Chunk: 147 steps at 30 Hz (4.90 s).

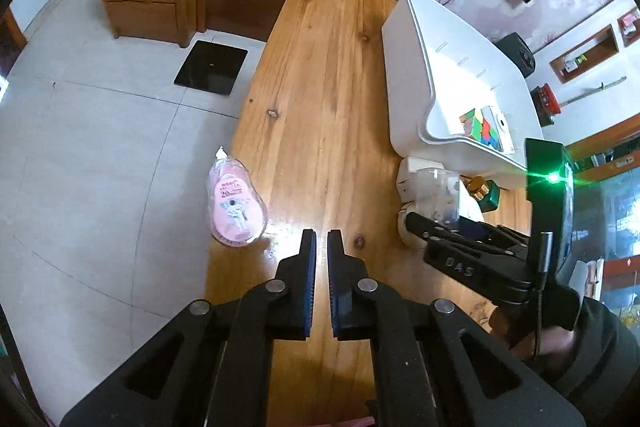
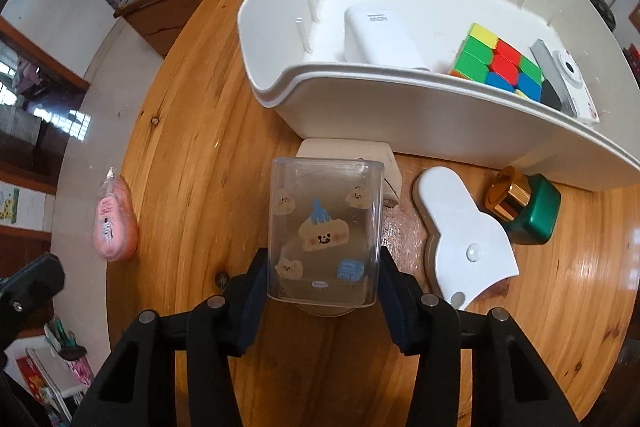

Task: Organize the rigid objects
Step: 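Lift the pink tape and clear box and carry both over the bin, then lower the pink tape and clear box into the bin, open both tools, then withdraw both tools from the bin toward the gold compact and white stand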

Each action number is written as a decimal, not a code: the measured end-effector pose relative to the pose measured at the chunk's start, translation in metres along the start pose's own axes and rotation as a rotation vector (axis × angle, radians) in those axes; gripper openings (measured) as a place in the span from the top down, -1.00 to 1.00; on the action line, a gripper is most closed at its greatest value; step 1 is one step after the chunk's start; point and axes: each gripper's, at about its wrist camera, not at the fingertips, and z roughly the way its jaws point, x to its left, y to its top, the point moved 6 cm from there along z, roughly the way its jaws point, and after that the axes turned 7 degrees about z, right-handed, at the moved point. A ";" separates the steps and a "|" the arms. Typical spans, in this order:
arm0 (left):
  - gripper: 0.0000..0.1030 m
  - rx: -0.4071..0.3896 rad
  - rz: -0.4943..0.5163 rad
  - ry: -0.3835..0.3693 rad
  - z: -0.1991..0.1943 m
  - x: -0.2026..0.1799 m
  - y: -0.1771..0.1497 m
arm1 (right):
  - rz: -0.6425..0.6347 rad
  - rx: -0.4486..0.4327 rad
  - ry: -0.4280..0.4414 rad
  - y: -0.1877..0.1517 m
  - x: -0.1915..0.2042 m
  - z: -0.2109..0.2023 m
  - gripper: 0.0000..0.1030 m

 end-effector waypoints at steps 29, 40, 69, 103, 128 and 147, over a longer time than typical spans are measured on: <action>-0.58 0.236 -0.177 -0.035 0.048 0.073 0.018 | 0.139 -0.155 0.113 -0.011 -0.017 -0.059 0.03; -0.56 0.334 -0.222 -0.052 0.077 0.083 0.015 | 0.190 -0.186 0.093 -0.024 -0.032 -0.075 0.03; -0.01 0.273 -0.039 -0.110 0.041 0.061 0.034 | 0.239 -0.304 0.127 -0.029 -0.035 -0.102 0.03; -0.01 0.120 0.115 0.073 0.021 -0.135 0.124 | 0.106 -0.561 0.379 0.073 -0.167 -0.125 0.02; -0.40 -0.006 0.006 0.100 0.056 -0.161 0.172 | 0.165 -0.495 0.429 0.095 -0.188 -0.091 -0.51; -0.40 -0.306 0.093 -0.021 -0.053 -0.144 0.144 | 0.176 -0.738 0.271 0.043 -0.151 -0.175 -0.61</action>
